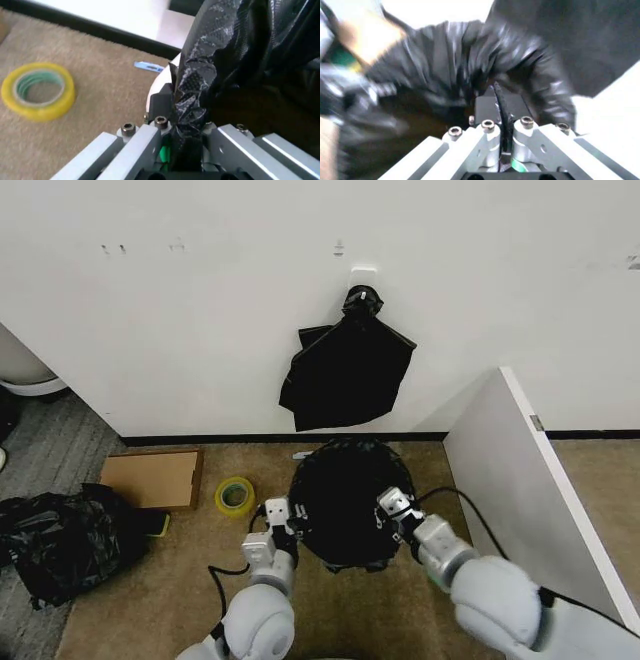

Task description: Place the garbage bag over the trash bin.

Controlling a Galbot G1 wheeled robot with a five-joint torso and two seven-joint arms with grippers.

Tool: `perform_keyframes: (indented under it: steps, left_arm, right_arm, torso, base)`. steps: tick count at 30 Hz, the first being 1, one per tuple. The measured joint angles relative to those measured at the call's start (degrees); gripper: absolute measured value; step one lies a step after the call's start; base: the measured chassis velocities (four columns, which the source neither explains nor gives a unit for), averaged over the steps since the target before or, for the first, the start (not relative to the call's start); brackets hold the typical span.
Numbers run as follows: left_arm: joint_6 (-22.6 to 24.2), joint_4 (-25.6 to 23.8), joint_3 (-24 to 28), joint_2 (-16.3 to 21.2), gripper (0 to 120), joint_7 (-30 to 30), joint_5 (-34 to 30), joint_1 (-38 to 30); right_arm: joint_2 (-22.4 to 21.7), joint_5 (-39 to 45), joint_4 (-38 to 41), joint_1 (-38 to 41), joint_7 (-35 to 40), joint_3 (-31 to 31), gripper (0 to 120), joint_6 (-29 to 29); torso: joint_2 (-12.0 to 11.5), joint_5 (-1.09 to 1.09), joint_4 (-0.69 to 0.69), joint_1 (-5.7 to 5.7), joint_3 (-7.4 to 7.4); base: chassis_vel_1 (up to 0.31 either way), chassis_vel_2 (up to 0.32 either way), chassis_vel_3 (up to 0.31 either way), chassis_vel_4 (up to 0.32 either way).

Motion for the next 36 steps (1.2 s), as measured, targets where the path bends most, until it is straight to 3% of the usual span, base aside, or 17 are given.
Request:
perform_keyframes:
  steps: [4, 5, 7, 15, 23, 26, 29, 34, 36]
  left_arm:
    - [0.91, -2.56, -2.69, -0.57, 0, -1.66, -4.05, 1.62]
    - [1.26, -3.97, -4.1, -0.71, 0, -2.36, -5.7, 2.66]
    - [1.81, -5.96, -5.81, -0.64, 0, -3.38, -8.71, 3.59]
    - [3.01, -8.79, -6.85, 0.01, 0, -5.14, -15.51, 5.72]
    - [3.12, -9.93, -7.06, 0.71, 0, -6.08, -17.7, 6.16]
    - [2.89, -10.04, -7.37, 1.12, 0, -6.58, -19.83, 5.02]
    - [2.86, -10.04, -7.48, 1.36, 0, -6.8, -20.9, 4.65]
    - [2.81, -10.37, -8.05, 1.93, 0, -7.57, -24.61, 3.85]
    - [2.8, -10.39, -8.08, 1.99, 0, -7.6, -24.77, 3.85]
  right_arm:
    - [-0.13, 3.69, 2.98, -1.14, 0.32, 3.56, 0, 1.87]
    - [0.07, 4.13, 3.53, -1.93, 0.55, 4.65, 0, 2.55]
    - [0.98, 3.78, 4.32, -5.55, 1.33, 8.26, 0, 4.81]
    - [9.14, -2.05, 5.53, -20.73, 2.77, 19.5, 0, 9.57]
    - [17.21, -1.96, 7.87, -28.81, 4.28, 26.14, 28, 9.44]
    - [20.57, 5.98, 7.9, -33.27, 5.54, 26.76, 43, 6.64]
    - [21.52, 9.47, 7.89, -35.5, 5.14, 26.98, 50, 5.84]
    - [22.93, 26.56, 7.89, -40.57, 3.28, 29.78, 72, 2.92]
    - [22.97, 27.02, 7.89, -40.7, 3.26, 29.88, 72, 2.82]
  torso:
    - [0.0, 0.02, -0.06, 0.0, 0.0]
    - [0.0, 0.06, 0.01, 0.0, 0.0]
    - [0.0, 0.01, 0.01, 0.0, 0.0]
    - [0.0, 0.04, -0.05, -0.01, -0.01]
    - [0.0, 0.03, -0.01, -0.01, -0.01]
    - [0.0, 0.04, -0.02, 0.0, 0.0]
    - [0.0, 0.04, -0.03, -0.01, 0.0]
    - [0.0, 0.03, -0.02, 0.0, 0.0]
    - [0.0, 0.03, -0.02, 0.0, 0.0]
  base:
    - [0.0, 0.0, 0.0, 0.0]
    - [0.0, 0.0, 0.0, 0.0]
    - [0.0, 0.0, 0.0, 0.0]
    - [0.0, 0.0, 0.0, 0.0]
    - [0.0, 0.0, 0.0, 0.0]
    - [0.0, 0.0, 0.0, 0.0]
    - [0.0, 0.0, 0.0, 0.0]
    - [0.0, 0.0, 0.0, 0.0]
    - [0.0, 0.0, 0.0, 0.0]
